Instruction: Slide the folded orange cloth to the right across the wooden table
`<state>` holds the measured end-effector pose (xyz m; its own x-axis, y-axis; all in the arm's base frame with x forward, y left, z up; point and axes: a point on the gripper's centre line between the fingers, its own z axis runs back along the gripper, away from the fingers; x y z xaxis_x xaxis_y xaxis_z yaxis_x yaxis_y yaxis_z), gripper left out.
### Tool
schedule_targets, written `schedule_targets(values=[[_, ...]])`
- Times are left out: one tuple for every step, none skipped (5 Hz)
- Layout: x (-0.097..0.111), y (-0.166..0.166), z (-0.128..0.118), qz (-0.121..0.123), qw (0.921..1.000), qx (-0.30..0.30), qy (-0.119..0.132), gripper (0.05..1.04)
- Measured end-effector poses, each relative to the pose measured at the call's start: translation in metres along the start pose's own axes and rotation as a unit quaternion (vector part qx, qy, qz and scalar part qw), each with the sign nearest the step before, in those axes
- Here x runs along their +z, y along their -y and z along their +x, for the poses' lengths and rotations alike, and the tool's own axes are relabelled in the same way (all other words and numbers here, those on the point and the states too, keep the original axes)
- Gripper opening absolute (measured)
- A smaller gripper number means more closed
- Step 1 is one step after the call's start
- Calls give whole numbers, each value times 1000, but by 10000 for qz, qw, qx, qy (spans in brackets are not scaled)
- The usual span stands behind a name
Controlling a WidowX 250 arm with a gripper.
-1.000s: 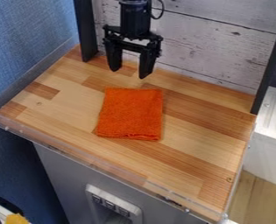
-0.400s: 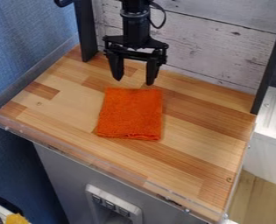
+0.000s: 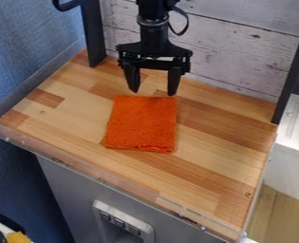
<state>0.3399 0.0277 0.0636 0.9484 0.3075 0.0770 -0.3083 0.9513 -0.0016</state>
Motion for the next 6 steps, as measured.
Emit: schedule_targets(values=[[2, 2, -7, 54, 9998, 182, -22, 999], [11, 3, -11, 97, 9995, 300, -31, 964], [8, 0, -18, 159, 9990, 356, -196, 691], [5, -2, -23, 188, 9988, 353, -291, 396], [-1, -3, -30, 185, 9985, 365, -373, 172], [-5, -3, -35, 160, 9983, 372, -430, 68]])
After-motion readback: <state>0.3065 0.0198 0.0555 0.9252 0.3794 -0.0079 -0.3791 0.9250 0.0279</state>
